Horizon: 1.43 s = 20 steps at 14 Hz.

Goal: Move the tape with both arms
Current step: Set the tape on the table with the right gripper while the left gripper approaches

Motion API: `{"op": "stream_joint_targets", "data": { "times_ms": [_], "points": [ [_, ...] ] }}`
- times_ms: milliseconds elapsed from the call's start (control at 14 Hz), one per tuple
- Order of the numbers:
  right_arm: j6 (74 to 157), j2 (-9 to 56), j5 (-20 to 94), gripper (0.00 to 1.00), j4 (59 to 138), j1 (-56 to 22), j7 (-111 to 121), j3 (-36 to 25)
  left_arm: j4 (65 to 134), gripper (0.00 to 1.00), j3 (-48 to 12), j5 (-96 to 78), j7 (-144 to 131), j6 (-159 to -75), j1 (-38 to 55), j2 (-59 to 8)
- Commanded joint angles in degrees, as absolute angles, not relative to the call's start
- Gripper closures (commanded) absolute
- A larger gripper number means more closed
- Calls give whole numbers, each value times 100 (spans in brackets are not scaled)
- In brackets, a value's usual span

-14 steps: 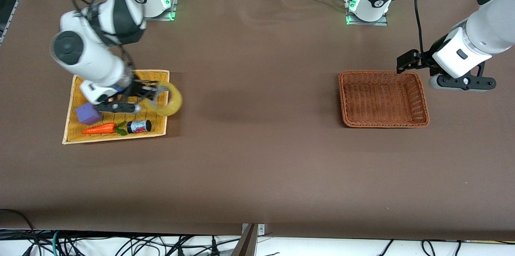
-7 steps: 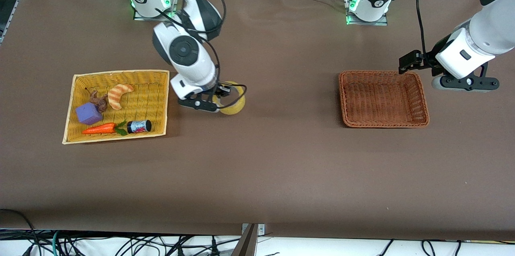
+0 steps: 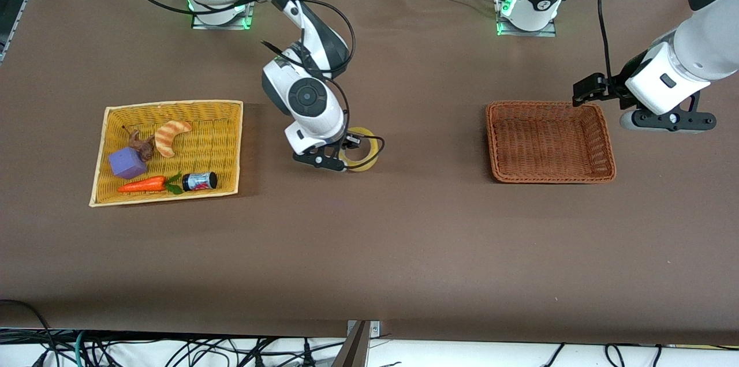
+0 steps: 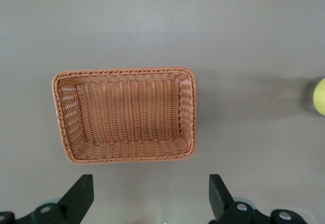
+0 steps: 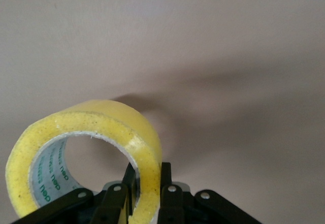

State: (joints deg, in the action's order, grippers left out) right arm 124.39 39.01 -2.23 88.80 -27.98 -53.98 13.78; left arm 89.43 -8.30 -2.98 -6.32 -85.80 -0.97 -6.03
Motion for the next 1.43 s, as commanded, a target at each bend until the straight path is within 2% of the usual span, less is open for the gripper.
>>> {"op": "stream_joint_targets", "data": {
  "times_ms": [0,143,214,286,357,429,500,643,786,1000,1143,1357],
  "points": [
    [12533,4174,-255,99,8648,-2962,-5511,1345,8852,0,-870,-176,-642,-8150,-52,-1079],
    [12551,4271,-264,96,8648,-3041,-5511,1345,8789,0,-870,-176,-598,-8051,-61,-1099],
    [12559,4298,-272,88,8648,-3041,-5502,1345,8789,0,-870,-176,-606,-8042,-44,-1099],
    [12620,4333,-272,71,8648,-3041,-5502,1345,8789,0,-888,-193,-606,-8016,-27,-1090],
    [12647,4350,-264,43,8648,-3041,-5502,1345,8824,0,-922,-263,-598,-7955,-35,-1081],
    [12647,4377,-264,19,8648,-3032,-5511,1345,8876,0,-949,-394,-615,-7928,-44,-1072],
    [12647,4377,-307,0,8648,-3041,-5467,1345,8973,0,-975,-552,-650,-7963,-44,-1081],
    [12551,4263,-316,0,8517,-3024,-5370,1327,9288,0,-1080,-667,-965,-8207,-9,-1099],
    [11957,3948,-316,0,8307,-2953,-5274,1292,9605,0,-1362,-685,-1335,-8576,-9,-1099],
    [10647,3561,-299,0,7736,-2454,-4311,1283,10421,0,-1537,-1141,-1423,-9857,17,-1107],
    [10320,3192,-255,0,7734,-2015,-3397,1240,10853,0,-1791,-1301,-1869,-10718,70,-1212],
    [9784,2823,-255,0,7734,-1364,-2184,1038,10907,0,-2266,-1301,-3177,-11598,306,-1738]
  ]
}}
